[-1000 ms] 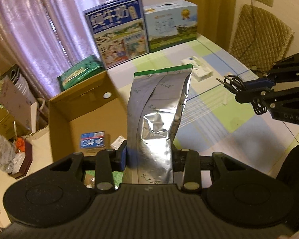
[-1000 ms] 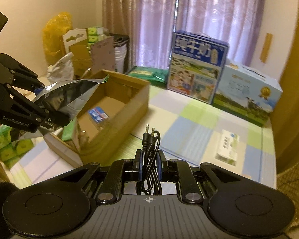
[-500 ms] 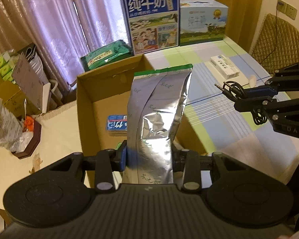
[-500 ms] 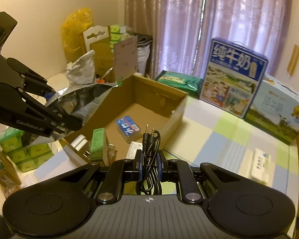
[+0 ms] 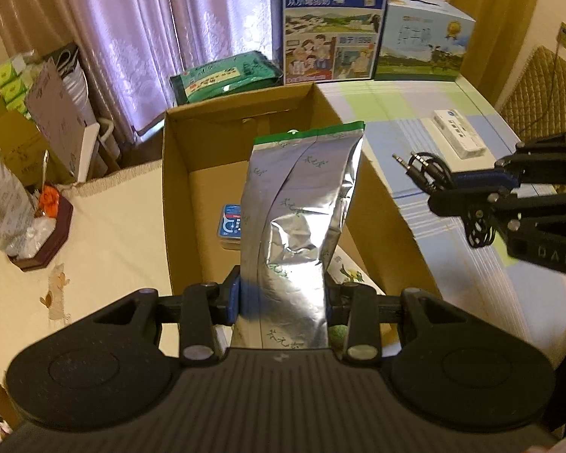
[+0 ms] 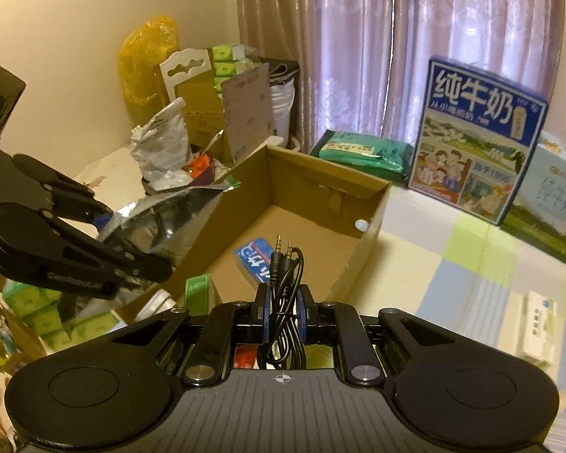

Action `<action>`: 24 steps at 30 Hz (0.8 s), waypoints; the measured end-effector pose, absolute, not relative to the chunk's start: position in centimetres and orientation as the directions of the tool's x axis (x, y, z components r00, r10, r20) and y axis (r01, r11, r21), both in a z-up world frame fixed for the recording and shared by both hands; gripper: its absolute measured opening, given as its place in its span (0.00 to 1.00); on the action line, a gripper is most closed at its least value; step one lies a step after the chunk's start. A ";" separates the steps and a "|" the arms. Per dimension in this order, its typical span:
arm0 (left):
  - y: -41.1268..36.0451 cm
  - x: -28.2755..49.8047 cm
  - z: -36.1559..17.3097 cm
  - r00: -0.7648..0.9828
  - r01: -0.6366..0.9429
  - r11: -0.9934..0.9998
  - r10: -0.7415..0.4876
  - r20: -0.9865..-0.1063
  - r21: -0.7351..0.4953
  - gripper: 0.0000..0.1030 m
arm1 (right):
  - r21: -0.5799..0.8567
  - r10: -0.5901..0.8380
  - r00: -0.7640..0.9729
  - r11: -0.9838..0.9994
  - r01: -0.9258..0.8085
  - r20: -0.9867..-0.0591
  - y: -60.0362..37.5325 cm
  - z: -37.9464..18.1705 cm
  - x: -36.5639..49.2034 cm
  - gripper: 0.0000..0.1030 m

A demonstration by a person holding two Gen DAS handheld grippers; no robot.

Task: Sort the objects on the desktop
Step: 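Carry the foil bag and black cable over to the cardboard box, then open the left tool to drop the foil bag while the right tool releases the cable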

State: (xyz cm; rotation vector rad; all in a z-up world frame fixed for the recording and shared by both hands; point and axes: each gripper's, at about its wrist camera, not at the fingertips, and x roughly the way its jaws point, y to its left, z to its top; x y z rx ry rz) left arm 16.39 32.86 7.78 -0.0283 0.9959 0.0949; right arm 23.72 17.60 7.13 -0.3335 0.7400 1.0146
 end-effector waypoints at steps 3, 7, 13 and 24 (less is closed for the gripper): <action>33.7 17.6 6.7 0.532 -0.100 0.995 0.060 -0.845 0.008 0.32 | 0.104 0.648 0.298 0.506 -0.856 -0.701 18.7 6.2 24.7 0.10; 35.0 19.4 5.2 0.527 -0.119 0.993 0.056 -0.848 -0.009 0.32 | 0.138 0.653 0.280 0.511 -0.848 -0.704 19.8 5.1 26.0 0.10; 37.0 20.9 4.4 0.553 -0.171 0.984 0.056 -0.831 -0.048 0.30 | 0.184 0.654 0.259 0.528 -0.829 -0.710 21.0 3.7 27.5 0.10; 37.7 18.7 5.6 0.582 -0.192 0.981 0.092 -0.808 -0.026 0.36 | 0.286 0.700 0.233 0.539 -0.792 -0.675 21.5 3.2 27.8 0.16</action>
